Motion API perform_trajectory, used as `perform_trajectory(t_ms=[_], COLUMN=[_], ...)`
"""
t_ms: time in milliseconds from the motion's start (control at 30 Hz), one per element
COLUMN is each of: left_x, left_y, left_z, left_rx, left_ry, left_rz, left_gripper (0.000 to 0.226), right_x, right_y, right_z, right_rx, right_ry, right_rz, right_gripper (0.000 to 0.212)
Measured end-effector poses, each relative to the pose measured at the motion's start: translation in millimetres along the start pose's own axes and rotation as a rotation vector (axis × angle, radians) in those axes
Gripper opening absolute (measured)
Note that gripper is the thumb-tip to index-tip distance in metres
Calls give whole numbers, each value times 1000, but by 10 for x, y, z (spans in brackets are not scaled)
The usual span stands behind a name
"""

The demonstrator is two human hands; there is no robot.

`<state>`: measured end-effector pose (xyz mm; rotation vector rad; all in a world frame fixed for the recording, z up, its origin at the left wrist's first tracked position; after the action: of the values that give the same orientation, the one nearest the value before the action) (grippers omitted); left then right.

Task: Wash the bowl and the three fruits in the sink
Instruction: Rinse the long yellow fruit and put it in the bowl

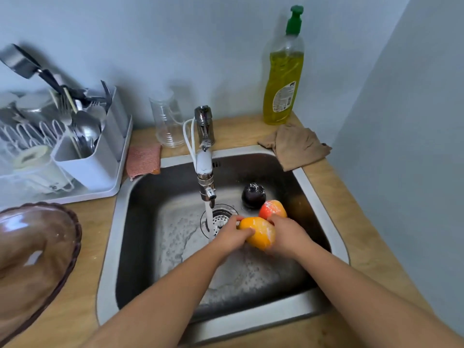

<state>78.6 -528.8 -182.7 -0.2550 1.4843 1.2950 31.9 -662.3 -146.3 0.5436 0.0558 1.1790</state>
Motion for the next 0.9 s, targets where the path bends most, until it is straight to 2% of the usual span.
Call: perform_trajectory(t_ms=[67, 167, 333, 467, 533, 633, 667, 733, 767, 800, 833, 867, 900], left_x=[19, 60, 108, 182, 194, 172, 155, 73, -17, -110, -180, -211, -200], left_y=[110, 310, 512, 633, 679, 689, 703, 721, 736, 759, 772, 769, 749], left_z=[143, 355, 756, 1012, 1090, 1182, 1205, 1274, 1321, 1346, 1318, 1289, 1268], left_rx=[-24, -37, -29, -65, -66, -60, -64, -119, -166, -207, -214, -201, -171], left_ry=[143, 310, 424, 468, 507, 558, 561, 485, 361, 197, 65, 35, 103], left_rz=[26, 52, 59, 81, 87, 70, 54, -75, -199, -325, -415, -427, -357], left_gripper=[35, 36, 40, 47, 46, 36, 31, 22, 18, 20, 26, 26, 21], right_x=[127, 404, 863, 1175, 1259, 1398, 1493, 1488, 1396, 1291, 1225, 1191, 1156], right_y=[25, 111, 248, 216, 222, 394, 471, 407, 312, 188, 133, 126, 129], right_z=[96, 201, 204, 104, 91, 266, 315, 350, 298, 127, -19, -77, -7], right_rx=[-20, 21, 61, -15, -126, -508, -584, -534, -416, -242, -109, -64, -145], right_ry=[-123, -383, -789, -939, -941, -558, -445, -480, -630, -855, -975, -992, -914], right_rz=[94, 220, 253, 247, 190, 290, 339, 269, 135, -27, -161, -213, -169], right_gripper=[83, 74, 52, 33, 28, 43, 49, 49, 42, 34, 31, 31, 32])
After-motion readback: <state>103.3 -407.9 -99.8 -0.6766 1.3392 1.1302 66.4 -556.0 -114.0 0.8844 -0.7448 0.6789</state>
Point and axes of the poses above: each hand's wrist, its own y-axis away from the middle knuckle, its own z-axis out of the back of the hand, x = y × z, the point moved 10 cm from there along -y, towards the middle knuckle, and after that the axes turned 3 degrees about y, right-handed, at the moved point
